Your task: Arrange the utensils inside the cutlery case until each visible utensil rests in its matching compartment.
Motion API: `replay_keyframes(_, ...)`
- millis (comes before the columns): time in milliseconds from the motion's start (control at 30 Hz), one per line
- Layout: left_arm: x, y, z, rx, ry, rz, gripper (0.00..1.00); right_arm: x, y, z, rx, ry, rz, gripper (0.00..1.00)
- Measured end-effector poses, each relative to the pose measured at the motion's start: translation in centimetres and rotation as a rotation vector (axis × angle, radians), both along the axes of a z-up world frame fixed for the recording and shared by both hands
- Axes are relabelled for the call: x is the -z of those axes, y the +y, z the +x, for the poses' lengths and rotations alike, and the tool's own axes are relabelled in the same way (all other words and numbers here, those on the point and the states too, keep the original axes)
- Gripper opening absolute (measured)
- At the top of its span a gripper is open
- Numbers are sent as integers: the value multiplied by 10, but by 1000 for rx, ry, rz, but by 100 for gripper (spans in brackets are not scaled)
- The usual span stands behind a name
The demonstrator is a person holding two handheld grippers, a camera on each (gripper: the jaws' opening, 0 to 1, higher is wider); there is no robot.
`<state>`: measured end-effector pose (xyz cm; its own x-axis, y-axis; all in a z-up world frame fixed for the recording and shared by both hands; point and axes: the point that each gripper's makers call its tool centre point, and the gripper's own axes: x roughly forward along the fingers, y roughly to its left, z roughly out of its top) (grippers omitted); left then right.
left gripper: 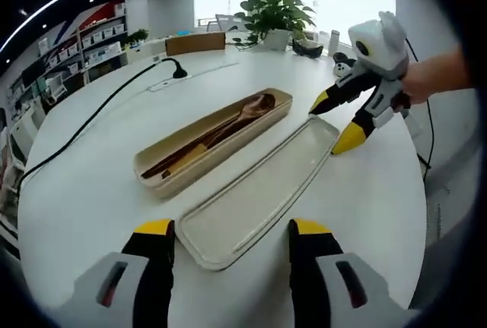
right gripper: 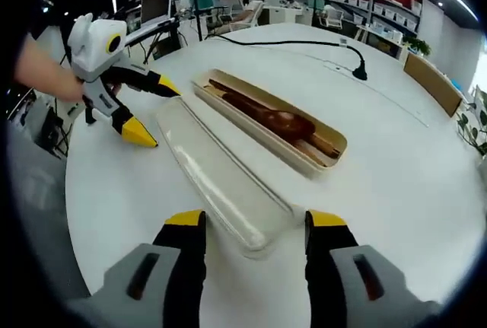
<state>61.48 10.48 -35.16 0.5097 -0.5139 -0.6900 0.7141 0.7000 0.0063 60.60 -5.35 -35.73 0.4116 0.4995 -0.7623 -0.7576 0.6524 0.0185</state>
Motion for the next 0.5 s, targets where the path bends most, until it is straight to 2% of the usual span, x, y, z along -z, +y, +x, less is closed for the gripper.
replay_keyframes(167, 3, 8, -6, -27, -8, -1, 57, 0, 5, -11, -29, -4, -17, 51)
replay_keyframes(500, 2, 16, -36, -51, 10, 17, 57, -2, 13, -37, -54, -1, -26, 51)
